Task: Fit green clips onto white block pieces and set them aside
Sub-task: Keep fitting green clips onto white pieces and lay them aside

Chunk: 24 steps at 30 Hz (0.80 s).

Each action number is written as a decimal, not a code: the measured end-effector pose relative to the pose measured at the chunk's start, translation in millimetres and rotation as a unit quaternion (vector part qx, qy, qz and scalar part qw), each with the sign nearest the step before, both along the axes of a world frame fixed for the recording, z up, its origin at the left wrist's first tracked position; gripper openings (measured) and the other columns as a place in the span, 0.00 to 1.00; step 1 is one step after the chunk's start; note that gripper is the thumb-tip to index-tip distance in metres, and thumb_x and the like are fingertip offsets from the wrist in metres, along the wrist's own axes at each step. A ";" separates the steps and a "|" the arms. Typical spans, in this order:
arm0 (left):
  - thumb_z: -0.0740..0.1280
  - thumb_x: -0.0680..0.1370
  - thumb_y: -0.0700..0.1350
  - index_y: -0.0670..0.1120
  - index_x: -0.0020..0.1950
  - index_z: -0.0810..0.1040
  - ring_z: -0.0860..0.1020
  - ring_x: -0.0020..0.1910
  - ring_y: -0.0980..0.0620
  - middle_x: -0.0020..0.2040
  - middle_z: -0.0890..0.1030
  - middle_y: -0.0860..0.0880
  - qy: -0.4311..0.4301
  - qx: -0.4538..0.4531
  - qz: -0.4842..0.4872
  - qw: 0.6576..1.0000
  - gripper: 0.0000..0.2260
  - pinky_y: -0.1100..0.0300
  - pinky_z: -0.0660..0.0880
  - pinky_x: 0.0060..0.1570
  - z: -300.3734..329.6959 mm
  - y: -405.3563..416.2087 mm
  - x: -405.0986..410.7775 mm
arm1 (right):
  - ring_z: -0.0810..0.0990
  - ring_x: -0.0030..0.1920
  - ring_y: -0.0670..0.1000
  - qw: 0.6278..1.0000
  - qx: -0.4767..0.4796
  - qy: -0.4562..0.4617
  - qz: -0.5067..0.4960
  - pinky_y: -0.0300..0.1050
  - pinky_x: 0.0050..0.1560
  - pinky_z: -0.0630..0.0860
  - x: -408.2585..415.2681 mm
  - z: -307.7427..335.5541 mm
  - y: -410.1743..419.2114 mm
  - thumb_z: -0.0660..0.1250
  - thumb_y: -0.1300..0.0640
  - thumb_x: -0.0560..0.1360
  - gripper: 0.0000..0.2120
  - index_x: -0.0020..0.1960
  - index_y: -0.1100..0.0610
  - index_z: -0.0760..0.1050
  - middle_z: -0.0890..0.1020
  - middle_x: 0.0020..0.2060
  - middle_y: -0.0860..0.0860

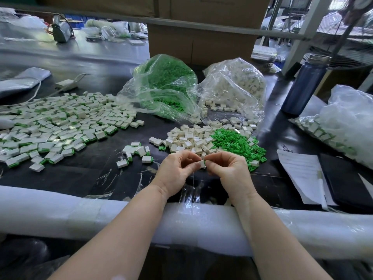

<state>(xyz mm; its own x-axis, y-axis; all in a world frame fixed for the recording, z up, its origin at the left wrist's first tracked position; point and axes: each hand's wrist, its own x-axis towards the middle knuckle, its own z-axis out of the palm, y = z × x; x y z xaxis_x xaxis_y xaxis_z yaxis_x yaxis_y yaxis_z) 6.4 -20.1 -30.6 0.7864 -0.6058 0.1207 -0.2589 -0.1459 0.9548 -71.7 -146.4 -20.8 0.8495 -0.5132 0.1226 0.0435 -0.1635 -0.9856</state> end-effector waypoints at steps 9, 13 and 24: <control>0.69 0.74 0.39 0.55 0.42 0.80 0.80 0.45 0.53 0.42 0.83 0.50 0.004 -0.012 -0.006 1.000 0.09 0.61 0.76 0.52 -0.2 -0.8 1.1 | 0.79 0.34 0.44 1.000 -0.002 0.015 0.016 0.38 0.37 0.79 -1.1 0.2 1.4 0.69 0.69 0.71 0.07 0.41 0.58 0.79 0.82 0.34 0.52; 0.69 0.74 0.37 0.54 0.40 0.81 0.80 0.45 0.56 0.42 0.83 0.52 0.000 -0.017 -0.008 1.000 0.11 0.69 0.74 0.51 -0.5 -0.2 0.4 | 0.77 0.32 0.46 1.000 -0.002 0.022 0.013 0.36 0.34 0.77 -0.1 -1.0 1.8 0.69 0.71 0.70 0.09 0.39 0.58 0.76 0.80 0.32 0.53; 0.68 0.73 0.33 0.49 0.41 0.81 0.77 0.35 0.68 0.36 0.80 0.58 -0.003 -0.006 -0.033 0.999 0.10 0.75 0.71 0.42 2.8 0.6 -1.3 | 0.74 0.24 0.42 0.999 0.009 0.042 0.027 0.35 0.28 0.73 0.7 -1.5 1.1 0.70 0.74 0.68 0.12 0.34 0.59 0.76 0.77 0.27 0.51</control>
